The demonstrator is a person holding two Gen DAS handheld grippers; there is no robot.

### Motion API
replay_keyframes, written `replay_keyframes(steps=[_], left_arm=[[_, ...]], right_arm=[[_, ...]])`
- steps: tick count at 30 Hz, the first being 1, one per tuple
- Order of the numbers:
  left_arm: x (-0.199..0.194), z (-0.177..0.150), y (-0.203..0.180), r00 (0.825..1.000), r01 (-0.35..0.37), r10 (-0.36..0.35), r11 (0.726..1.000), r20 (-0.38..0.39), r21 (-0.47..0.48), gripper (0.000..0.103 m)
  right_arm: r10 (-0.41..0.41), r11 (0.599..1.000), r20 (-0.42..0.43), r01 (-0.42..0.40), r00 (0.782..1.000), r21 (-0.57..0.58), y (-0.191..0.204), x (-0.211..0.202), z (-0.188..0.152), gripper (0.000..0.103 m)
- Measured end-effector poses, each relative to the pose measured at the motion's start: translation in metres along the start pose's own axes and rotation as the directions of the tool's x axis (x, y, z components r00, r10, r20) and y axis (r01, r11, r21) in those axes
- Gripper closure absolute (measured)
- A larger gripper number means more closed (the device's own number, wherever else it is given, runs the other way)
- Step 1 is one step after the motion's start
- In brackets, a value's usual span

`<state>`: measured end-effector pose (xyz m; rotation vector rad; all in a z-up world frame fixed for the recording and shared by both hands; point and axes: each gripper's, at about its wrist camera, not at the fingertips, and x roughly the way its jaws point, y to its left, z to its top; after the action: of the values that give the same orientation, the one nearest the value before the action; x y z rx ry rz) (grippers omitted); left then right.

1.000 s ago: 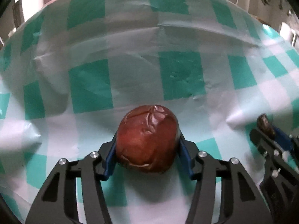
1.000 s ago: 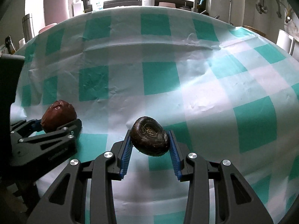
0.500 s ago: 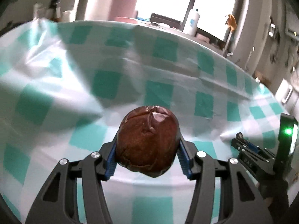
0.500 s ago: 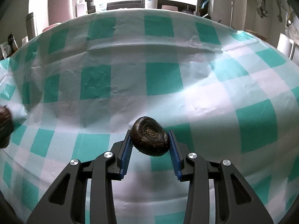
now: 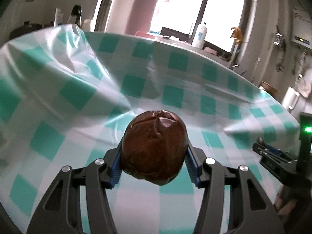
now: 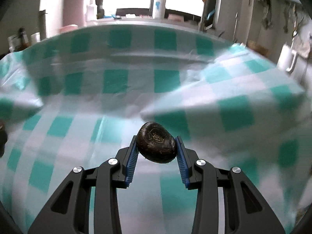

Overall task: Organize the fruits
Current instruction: 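Carry the dark red apple and dark fruit toward the white bin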

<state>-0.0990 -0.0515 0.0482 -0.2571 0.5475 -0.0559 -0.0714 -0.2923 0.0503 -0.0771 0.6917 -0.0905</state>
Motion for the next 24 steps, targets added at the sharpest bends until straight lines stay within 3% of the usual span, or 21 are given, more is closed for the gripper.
replay_keyframes(steps=[5,10,17,20,24], left_arm=[[-0.039,-0.021,-0.019,0.995,0.094,-0.093,0.994,-0.021,0.050,0.048],[-0.070,-0.036,-0.044,0.991,0.132,-0.132,0.982,-0.007,0.135,0.048],[-0.114,-0.067,-0.086,0.979,0.195,-0.205,0.936,0.003,0.294,0.048],[-0.132,-0.084,-0.112,0.961,0.265,-0.276,0.890,-0.025,0.371,0.048],[-0.159,-0.117,-0.156,0.916,0.380,-0.390,0.775,-0.091,0.506,0.048]], right_arm=[[-0.031,0.998,-0.013,0.031,0.999,-0.058,-0.008,-0.060,-0.051,0.065],[-0.051,0.996,-0.030,0.048,0.998,-0.079,-0.020,-0.098,-0.094,0.065],[-0.042,0.998,-0.032,0.040,0.999,-0.052,-0.051,-0.141,-0.143,0.065],[-0.026,1.000,-0.036,0.025,0.999,-0.018,-0.070,-0.161,-0.166,0.065],[-0.078,0.995,-0.081,0.083,0.994,0.060,-0.111,-0.184,-0.211,0.065]])
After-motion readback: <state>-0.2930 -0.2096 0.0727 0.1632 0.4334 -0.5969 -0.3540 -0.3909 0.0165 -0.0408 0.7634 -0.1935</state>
